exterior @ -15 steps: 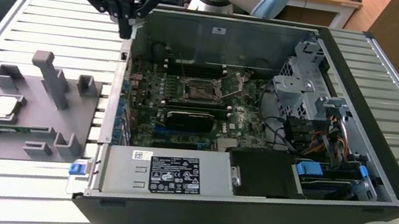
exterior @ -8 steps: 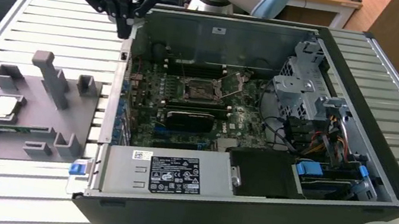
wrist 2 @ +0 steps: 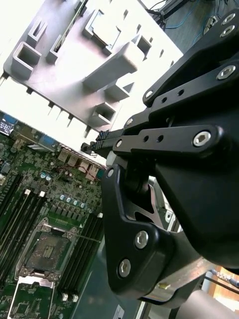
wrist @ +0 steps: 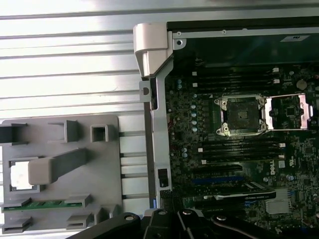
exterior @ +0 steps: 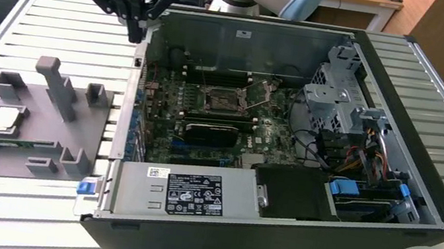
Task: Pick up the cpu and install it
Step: 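Reach for the cpu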
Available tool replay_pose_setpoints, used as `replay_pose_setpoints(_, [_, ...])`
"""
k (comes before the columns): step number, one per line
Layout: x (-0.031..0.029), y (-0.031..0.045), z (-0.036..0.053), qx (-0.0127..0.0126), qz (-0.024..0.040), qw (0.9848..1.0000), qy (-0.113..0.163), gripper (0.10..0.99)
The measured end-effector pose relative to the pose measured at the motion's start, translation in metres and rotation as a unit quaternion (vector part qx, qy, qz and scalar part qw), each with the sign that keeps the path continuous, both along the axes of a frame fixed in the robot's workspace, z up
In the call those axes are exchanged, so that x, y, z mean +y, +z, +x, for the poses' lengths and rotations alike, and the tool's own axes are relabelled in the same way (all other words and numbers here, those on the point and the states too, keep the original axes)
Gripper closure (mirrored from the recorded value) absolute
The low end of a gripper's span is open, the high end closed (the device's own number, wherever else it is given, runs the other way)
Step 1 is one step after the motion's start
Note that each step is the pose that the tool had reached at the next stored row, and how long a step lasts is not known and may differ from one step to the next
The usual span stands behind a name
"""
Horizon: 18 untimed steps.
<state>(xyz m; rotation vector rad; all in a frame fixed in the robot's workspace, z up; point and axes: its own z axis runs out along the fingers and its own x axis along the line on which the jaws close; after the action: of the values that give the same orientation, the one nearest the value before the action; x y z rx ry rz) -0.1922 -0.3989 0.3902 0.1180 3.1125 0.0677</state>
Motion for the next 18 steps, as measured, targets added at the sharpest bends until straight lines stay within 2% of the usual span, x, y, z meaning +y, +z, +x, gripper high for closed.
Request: replay_pose_setpoints(18, [0.0,-0.0004,-0.0058,0.0,0.0,1.0,0.0,0.98])
